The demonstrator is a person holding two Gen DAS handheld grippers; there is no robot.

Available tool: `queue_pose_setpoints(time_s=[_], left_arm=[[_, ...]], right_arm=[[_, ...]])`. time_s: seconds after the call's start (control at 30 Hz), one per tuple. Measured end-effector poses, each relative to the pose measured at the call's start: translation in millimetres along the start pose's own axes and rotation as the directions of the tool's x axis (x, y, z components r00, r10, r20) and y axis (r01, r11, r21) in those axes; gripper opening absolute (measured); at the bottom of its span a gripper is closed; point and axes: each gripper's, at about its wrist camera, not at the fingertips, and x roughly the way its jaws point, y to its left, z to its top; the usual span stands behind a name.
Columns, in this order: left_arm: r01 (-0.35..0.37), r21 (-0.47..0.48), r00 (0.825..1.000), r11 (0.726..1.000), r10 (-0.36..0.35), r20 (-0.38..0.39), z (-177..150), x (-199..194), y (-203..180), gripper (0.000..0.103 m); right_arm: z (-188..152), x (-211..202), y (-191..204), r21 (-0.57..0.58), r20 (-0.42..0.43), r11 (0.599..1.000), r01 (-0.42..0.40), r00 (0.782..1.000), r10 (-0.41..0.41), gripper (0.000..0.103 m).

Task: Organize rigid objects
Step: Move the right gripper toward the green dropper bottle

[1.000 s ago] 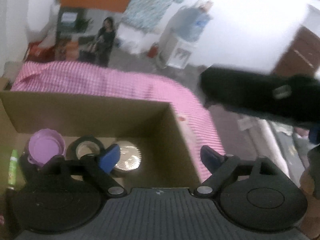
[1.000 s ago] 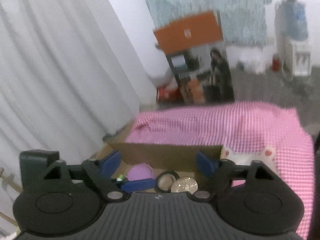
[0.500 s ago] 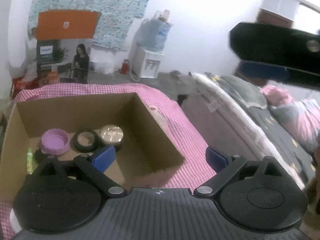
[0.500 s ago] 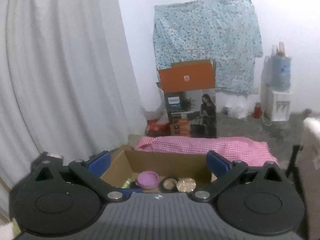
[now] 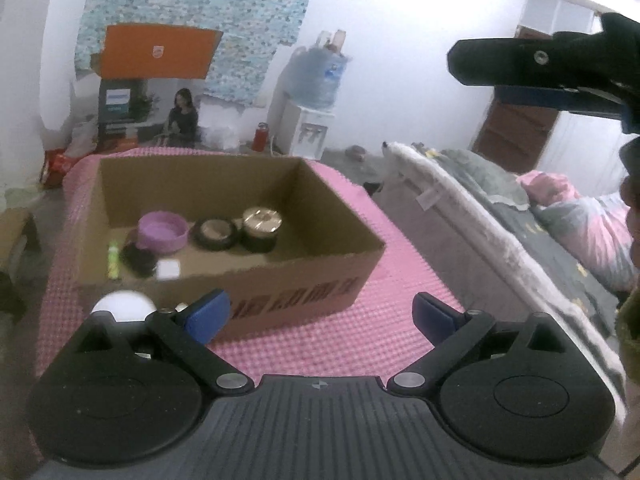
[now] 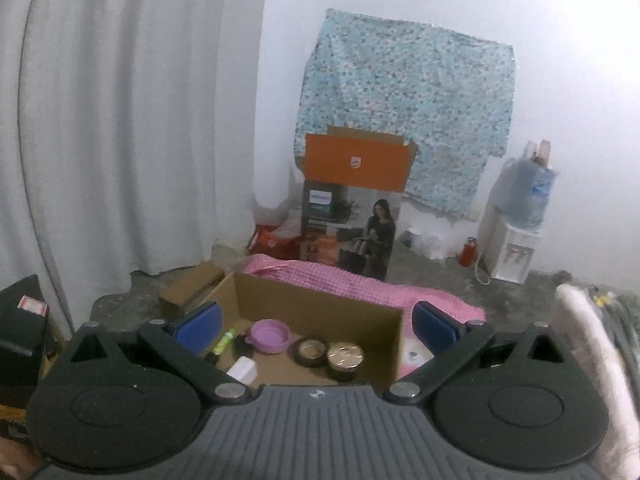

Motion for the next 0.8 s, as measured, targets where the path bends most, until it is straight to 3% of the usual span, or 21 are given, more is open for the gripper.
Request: queue_pose_setpoints(time_s=[0.27,0.53,0.8], left_arm=[[-0.029,-0.005,0.999,1.0,0.028,-0.017,-33,-11,17,0.099],[-0.091,0.015,0.995,0.996,0.091,-0.031,-52,-1,24,0.098],[-0.149,0.056,0.988,0.987,0.151,-0.042,-65,19,33,0.091]], right_arm=[[-50,17,22,0.07,-0.011,0.986,-0.149,0.989,0.15,0.103],[-88,30,25,0.123,-0.06,0.981,-0.147,0.986,0.156,0.103],[-105,67,7,0.249,-0.144,0.943,-0.219,0.955,0.26,0.103]])
